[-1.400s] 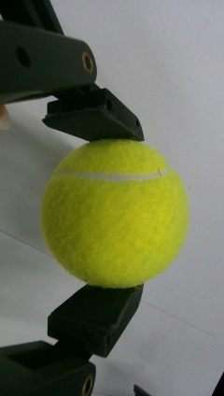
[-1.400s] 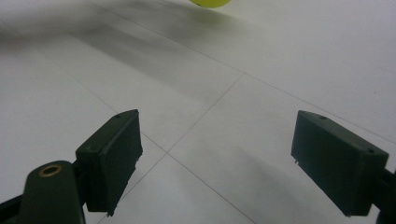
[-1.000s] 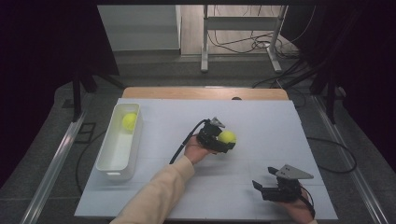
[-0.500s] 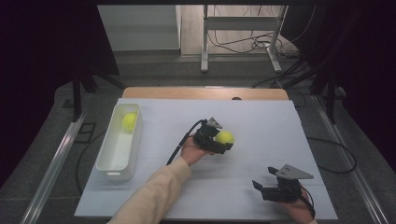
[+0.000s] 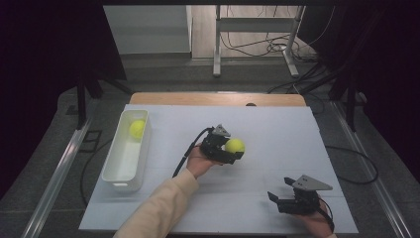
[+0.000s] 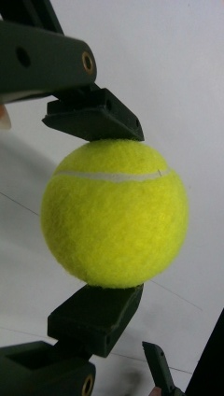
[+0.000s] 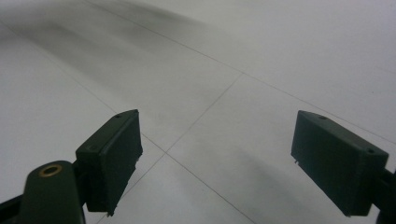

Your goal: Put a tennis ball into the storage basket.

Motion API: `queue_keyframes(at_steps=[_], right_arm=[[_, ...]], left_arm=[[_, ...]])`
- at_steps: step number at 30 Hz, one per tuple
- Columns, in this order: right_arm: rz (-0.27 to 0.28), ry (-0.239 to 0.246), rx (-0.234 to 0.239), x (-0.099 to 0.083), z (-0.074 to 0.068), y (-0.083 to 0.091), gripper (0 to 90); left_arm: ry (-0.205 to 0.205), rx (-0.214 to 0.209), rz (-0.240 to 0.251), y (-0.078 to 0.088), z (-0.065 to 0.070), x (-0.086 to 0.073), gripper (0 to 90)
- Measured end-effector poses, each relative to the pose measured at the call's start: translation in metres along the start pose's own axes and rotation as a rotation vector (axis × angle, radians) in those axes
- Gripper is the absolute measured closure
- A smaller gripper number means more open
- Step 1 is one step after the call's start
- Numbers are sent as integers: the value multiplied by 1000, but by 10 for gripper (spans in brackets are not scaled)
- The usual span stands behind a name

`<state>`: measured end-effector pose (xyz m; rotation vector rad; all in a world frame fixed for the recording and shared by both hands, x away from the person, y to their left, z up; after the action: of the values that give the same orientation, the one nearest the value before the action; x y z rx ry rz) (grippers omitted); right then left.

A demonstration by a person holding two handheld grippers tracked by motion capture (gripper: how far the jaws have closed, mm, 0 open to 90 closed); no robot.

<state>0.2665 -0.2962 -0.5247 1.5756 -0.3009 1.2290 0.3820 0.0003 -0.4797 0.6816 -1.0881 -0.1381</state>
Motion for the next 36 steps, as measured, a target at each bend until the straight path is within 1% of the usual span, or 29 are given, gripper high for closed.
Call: queue_keyframes(at_steps=[6,11,16,18,30,36], right_arm=[[0,-2,1,0,0,0,165],[-4,-1,-1,0,0,0,165],[-2,2,-3,0,0,0,165],[-2,0,-4,0,0,0,165],[-4,1,-4,0,-1,-1,165],[-5,2,-5,0,-1,0,166]], left_arm=[[3,4,8,9,0,-3,255],[4,5,14,12,0,-5,255],[-16,18,13,19,3,-7,255],[-18,24,17,21,3,-8,255],[11,35,41,36,-3,-18,255],[19,40,54,43,-4,-21,255]])
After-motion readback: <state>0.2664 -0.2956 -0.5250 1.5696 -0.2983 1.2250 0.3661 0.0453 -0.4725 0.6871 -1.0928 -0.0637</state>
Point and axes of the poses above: each handheld gripper's, and its own axes: y roughly backward along the jaws, x roughly out of its top, z roughly to its right, the point moved 1 cm from there along -y, roughly forward along the jaws, and after that the axes turned 10 degrees about -x, right-handed, at the moved point
